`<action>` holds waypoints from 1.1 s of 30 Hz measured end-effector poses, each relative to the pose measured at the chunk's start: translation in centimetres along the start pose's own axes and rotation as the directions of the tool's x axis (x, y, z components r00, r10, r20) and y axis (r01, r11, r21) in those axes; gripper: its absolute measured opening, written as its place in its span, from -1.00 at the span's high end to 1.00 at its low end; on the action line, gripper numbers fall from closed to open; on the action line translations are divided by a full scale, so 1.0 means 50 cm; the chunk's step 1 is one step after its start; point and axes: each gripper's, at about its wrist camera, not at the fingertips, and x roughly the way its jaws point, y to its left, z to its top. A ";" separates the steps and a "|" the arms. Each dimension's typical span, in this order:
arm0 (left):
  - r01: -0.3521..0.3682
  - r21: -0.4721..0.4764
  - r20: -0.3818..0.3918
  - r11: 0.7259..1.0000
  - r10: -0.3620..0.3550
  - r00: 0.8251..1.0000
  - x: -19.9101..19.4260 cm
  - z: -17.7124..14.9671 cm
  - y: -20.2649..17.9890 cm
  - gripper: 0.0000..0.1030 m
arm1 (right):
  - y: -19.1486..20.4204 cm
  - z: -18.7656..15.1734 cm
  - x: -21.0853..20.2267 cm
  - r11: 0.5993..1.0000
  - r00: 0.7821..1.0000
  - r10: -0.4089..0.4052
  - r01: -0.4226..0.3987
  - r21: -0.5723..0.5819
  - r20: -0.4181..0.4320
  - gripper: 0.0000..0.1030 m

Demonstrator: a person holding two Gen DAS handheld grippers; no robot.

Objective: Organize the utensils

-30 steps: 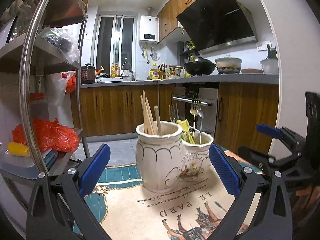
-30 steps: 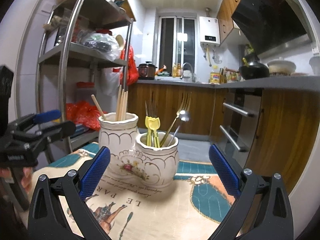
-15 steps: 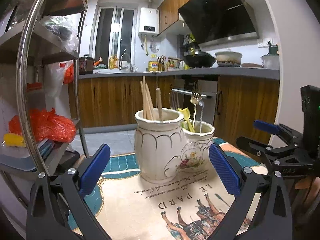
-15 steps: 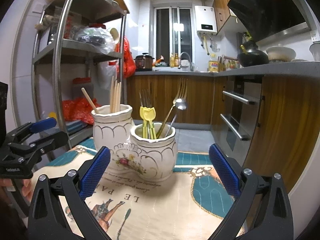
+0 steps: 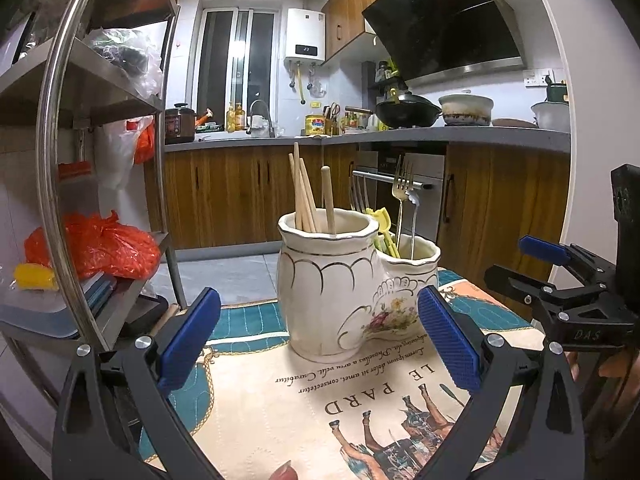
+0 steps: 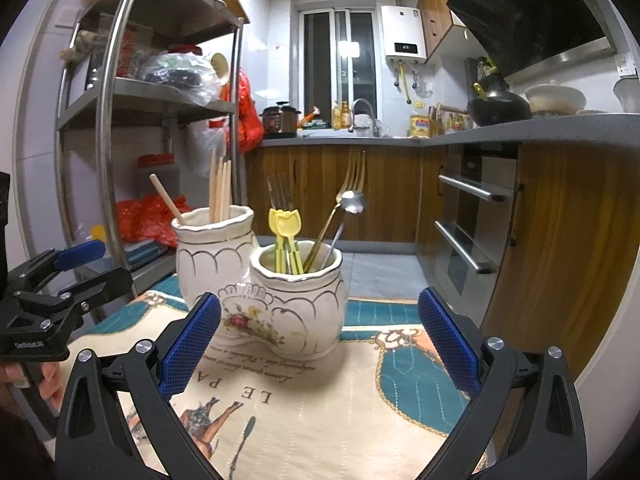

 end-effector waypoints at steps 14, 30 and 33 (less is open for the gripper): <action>-0.002 0.001 -0.009 1.000 0.002 1.000 0.003 0.000 0.000 -0.89 | -0.002 0.000 0.001 1.000 1.000 0.001 -0.001 0.002 -0.002 -0.90; -0.002 0.003 -0.011 1.000 0.002 1.000 0.004 0.001 0.000 -0.89 | -0.002 0.001 0.000 1.000 1.000 0.000 0.000 0.003 -0.002 -0.90; -0.002 0.003 -0.011 1.000 0.002 1.000 0.004 0.001 0.001 -0.89 | -0.002 0.001 0.000 1.000 1.000 0.001 -0.001 0.003 -0.003 -0.90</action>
